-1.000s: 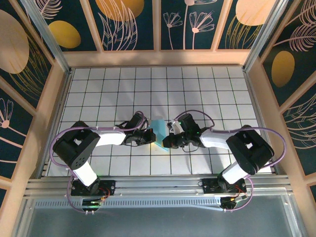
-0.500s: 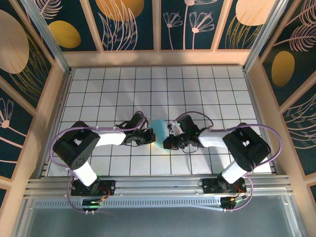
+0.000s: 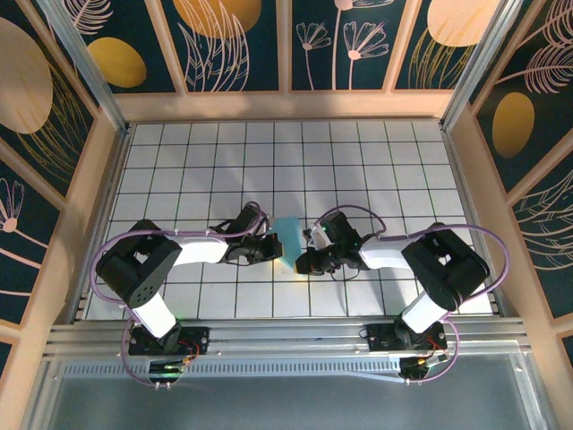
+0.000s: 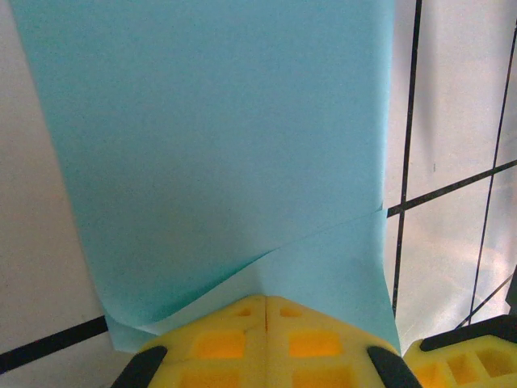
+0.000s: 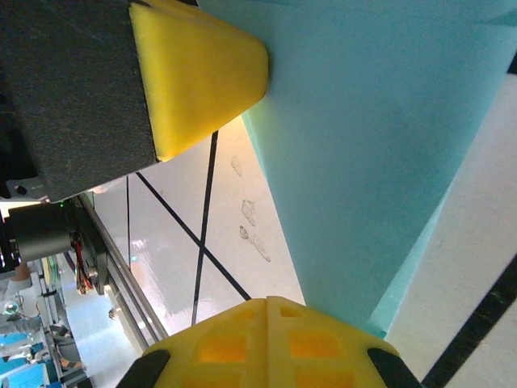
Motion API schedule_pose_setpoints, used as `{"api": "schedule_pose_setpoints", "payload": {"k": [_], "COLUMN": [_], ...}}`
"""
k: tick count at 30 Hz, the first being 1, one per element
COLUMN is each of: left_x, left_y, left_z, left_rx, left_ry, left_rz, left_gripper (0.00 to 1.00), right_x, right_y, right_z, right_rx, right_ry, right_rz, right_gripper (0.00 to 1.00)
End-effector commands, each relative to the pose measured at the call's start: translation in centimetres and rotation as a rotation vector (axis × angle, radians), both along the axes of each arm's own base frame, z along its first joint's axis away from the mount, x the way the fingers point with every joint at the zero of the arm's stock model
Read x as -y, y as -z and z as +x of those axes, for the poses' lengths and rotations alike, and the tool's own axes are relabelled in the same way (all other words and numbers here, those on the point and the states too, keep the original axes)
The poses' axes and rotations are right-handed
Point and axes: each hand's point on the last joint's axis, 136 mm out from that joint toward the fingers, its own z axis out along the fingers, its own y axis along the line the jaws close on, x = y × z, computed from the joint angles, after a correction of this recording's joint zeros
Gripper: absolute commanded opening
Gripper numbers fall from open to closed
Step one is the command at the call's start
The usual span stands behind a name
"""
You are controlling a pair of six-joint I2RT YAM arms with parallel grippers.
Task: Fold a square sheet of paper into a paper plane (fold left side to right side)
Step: Third fold the triangle at the center of the table.
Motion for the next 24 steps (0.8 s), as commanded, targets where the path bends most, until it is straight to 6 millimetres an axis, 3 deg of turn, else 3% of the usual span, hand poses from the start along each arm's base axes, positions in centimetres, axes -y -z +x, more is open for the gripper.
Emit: {"api": "schedule_pose_setpoints", "payload": {"k": [1,16,24], "left_x": [-1.1,-0.9,0.0], "left_y": [1.4,0.9,-1.5], "left_z": [-0.8,-0.5,0.7], "left_rx": [-0.035,-0.023,0.035], "left_ry": [-0.002,-0.002,0.005], "left_rz": [0.072,0.066,0.035], "left_gripper": [0.0,0.0,0.0], "right_x": [0.1,0.4,1.1], "right_y": [0.8,1.9,3.0], "right_z": [-0.7,-1.1,-1.5], "right_rx": [-0.012,-0.023,-0.037], "right_ry": [-0.01,-0.01,-0.001], "right_rz": [-0.013,-0.042,-0.069], "right_gripper": [0.0,0.0,0.0]}}
